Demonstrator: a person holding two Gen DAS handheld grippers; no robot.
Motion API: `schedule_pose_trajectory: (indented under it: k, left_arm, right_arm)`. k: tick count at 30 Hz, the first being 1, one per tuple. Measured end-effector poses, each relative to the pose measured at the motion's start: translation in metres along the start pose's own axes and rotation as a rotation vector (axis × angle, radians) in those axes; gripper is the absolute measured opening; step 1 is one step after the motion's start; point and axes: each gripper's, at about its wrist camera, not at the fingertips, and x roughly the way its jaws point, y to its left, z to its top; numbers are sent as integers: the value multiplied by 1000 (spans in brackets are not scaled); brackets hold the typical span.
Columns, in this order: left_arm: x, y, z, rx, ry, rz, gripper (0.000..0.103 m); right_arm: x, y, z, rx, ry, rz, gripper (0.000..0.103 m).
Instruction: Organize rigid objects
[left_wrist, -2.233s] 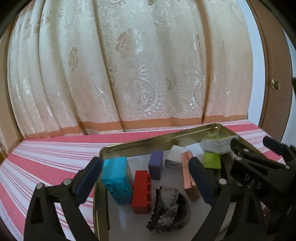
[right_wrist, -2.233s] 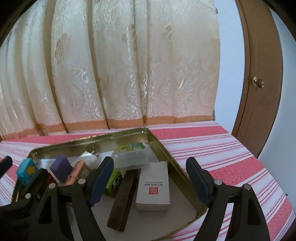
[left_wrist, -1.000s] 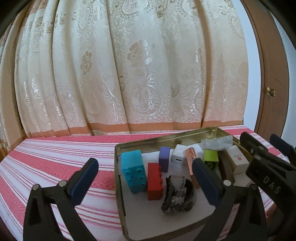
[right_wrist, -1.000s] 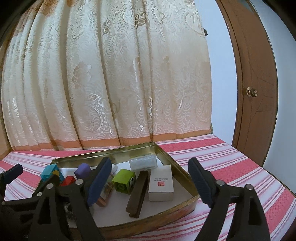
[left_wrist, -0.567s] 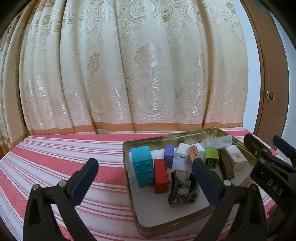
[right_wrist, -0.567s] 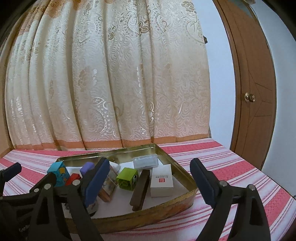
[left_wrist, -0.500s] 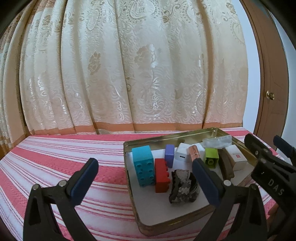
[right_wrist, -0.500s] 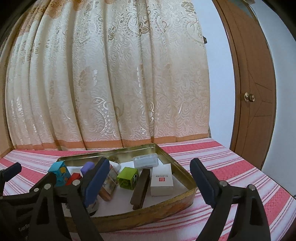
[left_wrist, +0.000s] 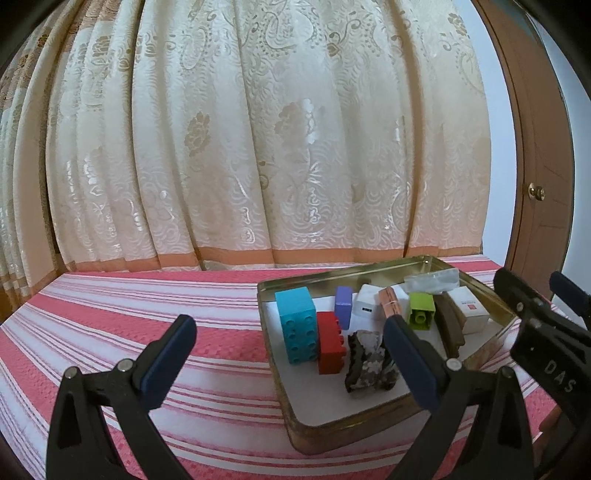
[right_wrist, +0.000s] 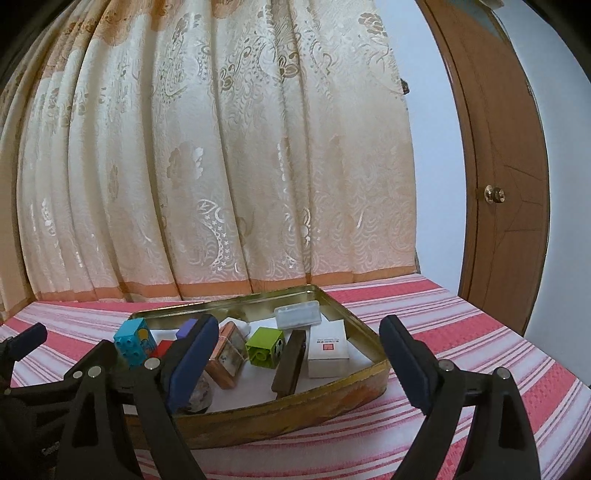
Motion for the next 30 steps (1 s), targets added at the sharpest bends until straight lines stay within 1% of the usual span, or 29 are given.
schedule_pose_trajectory:
  k: [8, 20, 30]
  left_arm:
    - [-7, 1, -2, 11, -16, 2, 103]
    - [-17, 4, -3, 15, -41, 6, 103]
    - [-24, 6, -3, 22, -62, 5, 103]
  right_arm:
    - [-14, -5, -1, 40, -34, -2, 91]
    - [-31, -6, -1, 39, -103, -24, 91]
    - [-37, -7, -1, 45, -117, -22, 91]
